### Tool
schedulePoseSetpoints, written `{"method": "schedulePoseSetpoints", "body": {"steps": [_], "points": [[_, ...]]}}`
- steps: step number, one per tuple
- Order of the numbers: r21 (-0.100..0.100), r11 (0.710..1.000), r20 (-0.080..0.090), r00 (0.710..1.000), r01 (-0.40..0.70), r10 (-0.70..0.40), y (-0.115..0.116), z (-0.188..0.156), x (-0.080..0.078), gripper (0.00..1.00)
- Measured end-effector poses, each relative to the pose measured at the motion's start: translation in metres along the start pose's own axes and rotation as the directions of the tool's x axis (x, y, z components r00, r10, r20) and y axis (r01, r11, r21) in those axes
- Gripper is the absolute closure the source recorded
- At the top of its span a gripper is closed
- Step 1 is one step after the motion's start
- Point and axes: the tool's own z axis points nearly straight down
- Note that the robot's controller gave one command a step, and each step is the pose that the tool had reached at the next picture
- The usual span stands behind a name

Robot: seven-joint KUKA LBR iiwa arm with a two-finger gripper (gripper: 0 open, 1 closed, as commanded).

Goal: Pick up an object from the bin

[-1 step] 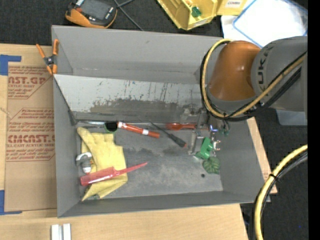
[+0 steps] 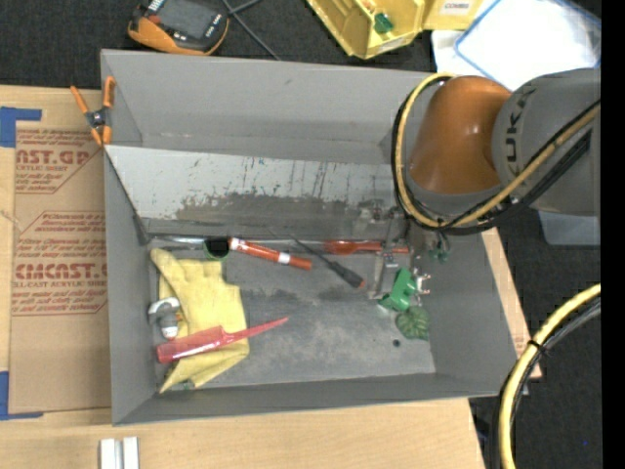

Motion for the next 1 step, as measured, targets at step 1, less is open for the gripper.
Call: {"method": "schedulePoseSetpoints", "body": {"steps": [1], "points": [[-0.002,0.992,-0.002,0.992,-0.125,0.125,0.0158,0.0679,0.0091,0.0]]}}
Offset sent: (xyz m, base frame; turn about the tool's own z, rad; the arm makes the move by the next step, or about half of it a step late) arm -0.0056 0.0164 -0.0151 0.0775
